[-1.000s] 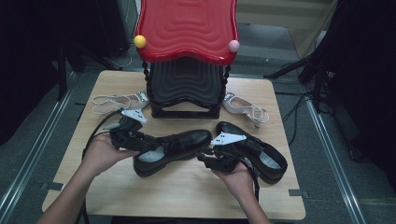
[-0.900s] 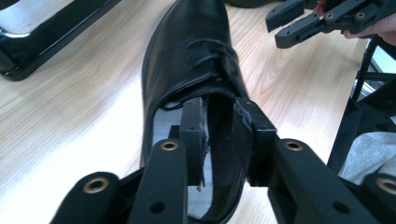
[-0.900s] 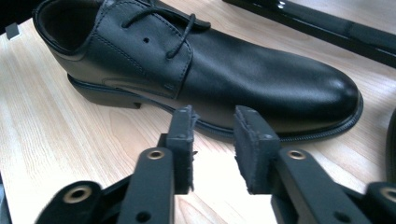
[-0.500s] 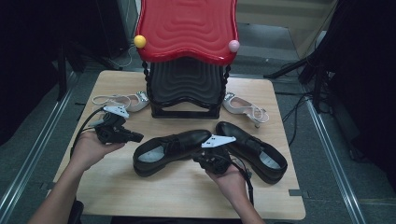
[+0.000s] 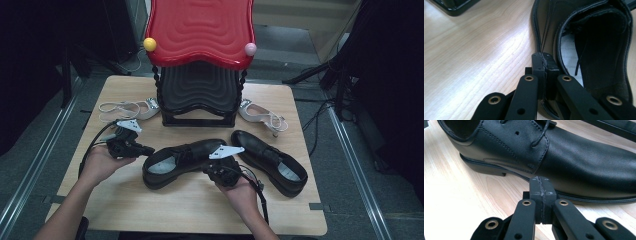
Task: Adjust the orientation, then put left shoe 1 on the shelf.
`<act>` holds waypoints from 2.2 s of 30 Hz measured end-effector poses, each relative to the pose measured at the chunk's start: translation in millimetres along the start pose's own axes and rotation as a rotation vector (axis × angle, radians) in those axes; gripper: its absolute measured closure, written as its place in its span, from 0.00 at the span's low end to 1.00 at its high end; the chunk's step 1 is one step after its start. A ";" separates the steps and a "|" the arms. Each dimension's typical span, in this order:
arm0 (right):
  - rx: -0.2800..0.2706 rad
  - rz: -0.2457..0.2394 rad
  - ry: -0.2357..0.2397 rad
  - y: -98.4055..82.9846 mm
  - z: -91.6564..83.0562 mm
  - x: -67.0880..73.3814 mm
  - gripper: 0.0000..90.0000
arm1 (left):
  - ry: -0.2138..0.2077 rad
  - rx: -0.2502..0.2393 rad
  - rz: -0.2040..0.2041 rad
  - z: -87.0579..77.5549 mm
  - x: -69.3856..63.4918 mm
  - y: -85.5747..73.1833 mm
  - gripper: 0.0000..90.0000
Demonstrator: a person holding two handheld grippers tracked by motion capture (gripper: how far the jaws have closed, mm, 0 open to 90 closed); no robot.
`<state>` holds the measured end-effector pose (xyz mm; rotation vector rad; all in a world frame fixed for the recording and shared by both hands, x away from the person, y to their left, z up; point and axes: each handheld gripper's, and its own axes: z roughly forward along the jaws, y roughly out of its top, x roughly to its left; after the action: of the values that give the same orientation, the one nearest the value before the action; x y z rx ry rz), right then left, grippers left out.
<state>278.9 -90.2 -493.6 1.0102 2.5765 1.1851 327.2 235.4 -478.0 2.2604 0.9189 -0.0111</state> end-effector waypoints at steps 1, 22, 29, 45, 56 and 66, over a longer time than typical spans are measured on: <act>-0.006 0.013 0.005 0.5 1.9 -1.3 1.00 | 0.002 0.009 -0.010 4.8 -0.1 -0.5 1.00; -0.002 0.076 -0.006 5.9 14.5 -8.0 1.00 | -0.035 0.008 -0.032 14.6 -4.1 -0.9 1.00; 0.006 0.110 -0.017 5.5 10.8 -16.8 1.00 | -0.074 0.017 -0.030 22.0 -17.0 3.8 1.00; -0.007 0.151 -0.048 4.4 7.9 -27.4 1.00 | -0.101 -0.005 -0.087 39.9 -31.1 7.1 1.00; 0.004 0.149 -0.037 3.1 -3.8 -27.3 1.00 | -0.109 -0.012 -0.080 50.6 -44.6 10.2 1.00; -0.002 0.168 -0.062 2.5 -9.6 -33.6 1.00 | -0.149 -0.026 -0.097 62.9 -57.2 14.8 1.00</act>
<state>302.5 -116.0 -490.4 1.2643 2.4837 1.1727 308.2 155.0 -502.9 2.1565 0.9424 -0.2075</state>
